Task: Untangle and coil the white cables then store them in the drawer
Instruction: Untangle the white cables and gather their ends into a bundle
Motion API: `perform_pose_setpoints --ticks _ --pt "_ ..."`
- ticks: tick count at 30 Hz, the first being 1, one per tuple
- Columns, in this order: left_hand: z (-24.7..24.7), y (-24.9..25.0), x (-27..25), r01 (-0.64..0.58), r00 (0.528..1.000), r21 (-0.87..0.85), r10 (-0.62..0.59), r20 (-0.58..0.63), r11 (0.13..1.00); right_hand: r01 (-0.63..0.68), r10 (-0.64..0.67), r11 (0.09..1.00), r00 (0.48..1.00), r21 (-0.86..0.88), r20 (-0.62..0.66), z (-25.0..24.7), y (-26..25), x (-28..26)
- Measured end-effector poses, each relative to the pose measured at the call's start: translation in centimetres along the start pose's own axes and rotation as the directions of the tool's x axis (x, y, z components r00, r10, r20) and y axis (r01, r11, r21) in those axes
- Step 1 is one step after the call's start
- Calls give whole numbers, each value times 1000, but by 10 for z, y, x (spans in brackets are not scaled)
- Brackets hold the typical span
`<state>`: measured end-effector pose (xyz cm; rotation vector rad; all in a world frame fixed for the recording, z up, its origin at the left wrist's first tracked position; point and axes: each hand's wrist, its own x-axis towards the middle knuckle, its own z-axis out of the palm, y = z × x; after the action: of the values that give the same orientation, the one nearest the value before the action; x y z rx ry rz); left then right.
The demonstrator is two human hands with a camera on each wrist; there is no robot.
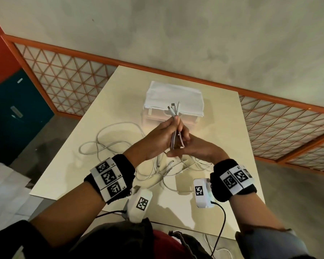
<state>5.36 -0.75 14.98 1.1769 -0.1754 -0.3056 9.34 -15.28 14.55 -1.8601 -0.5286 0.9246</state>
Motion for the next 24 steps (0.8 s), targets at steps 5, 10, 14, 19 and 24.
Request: perform_pose_setpoints --ticks 5,10,14,19,24 --pt "-3 7 1 -62 997 -2 62 -39 998 18 -63 976 977 -217 -204 2 15 6" --pt "-21 20 -5 -125 979 -68 112 -167 990 -52 -141 832 943 -552 -302 -14 33 2" --pt "-29 31 -11 -112 933 191 169 -318 975 -46 -96 922 935 -384 -343 -34 43 -8" --pt "-33 4 -12 113 976 712 57 -210 693 49 -121 971 945 -234 -305 -38 19 -17" --pt "-31 -7 -6 143 976 813 57 -211 565 117 -162 980 942 -164 -294 -35 2 -22"
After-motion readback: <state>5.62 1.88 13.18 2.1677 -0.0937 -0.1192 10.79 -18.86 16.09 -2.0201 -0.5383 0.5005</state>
